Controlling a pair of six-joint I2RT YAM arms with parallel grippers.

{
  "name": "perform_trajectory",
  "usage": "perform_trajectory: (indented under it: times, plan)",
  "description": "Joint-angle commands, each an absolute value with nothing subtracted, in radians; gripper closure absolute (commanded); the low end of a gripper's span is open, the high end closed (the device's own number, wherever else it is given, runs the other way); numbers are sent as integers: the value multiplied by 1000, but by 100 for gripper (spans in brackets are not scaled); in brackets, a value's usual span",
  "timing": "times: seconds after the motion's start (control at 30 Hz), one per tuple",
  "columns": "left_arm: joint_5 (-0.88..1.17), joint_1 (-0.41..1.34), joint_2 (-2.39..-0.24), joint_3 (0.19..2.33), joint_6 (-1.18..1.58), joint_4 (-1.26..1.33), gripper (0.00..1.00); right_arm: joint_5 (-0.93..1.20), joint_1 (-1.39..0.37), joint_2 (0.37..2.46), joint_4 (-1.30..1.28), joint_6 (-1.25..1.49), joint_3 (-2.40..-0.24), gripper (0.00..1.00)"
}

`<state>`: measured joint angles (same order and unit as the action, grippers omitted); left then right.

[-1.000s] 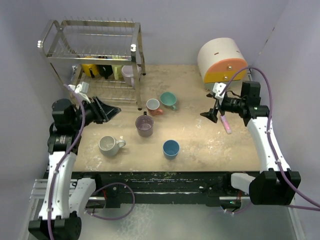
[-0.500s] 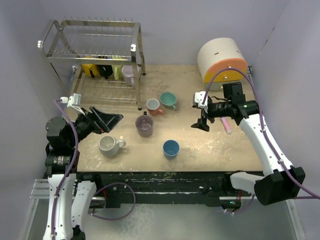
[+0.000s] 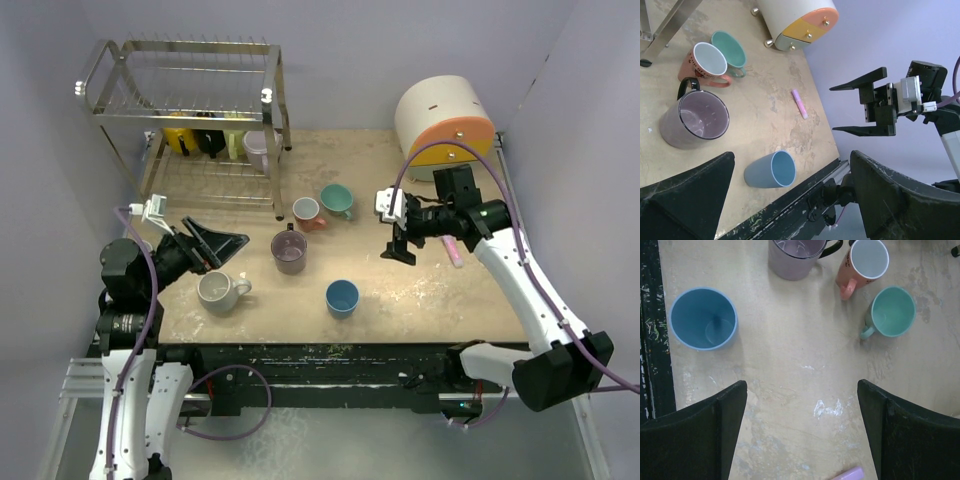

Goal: Load the cups into the dish rack
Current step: Pick up the cup at the center of the board.

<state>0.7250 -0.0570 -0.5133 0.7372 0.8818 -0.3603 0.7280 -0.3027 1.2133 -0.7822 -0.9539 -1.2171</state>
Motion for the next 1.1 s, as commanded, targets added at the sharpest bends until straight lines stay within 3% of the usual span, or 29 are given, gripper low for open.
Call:
perform_trajectory:
  times: [0.0,0.67,1.07]
  plan:
    - [723,-61,-505,737,931,-291,0,675,-335,1215,-811,-957,-1256,8]
    - [725,-62,-499,669,1025,-229,0,386,-692,1379,-743,-857,-1269,9]
    - [711,-61,-475,652,1019,-265,0,335,-831,1503,-658,-784,-1211,21]
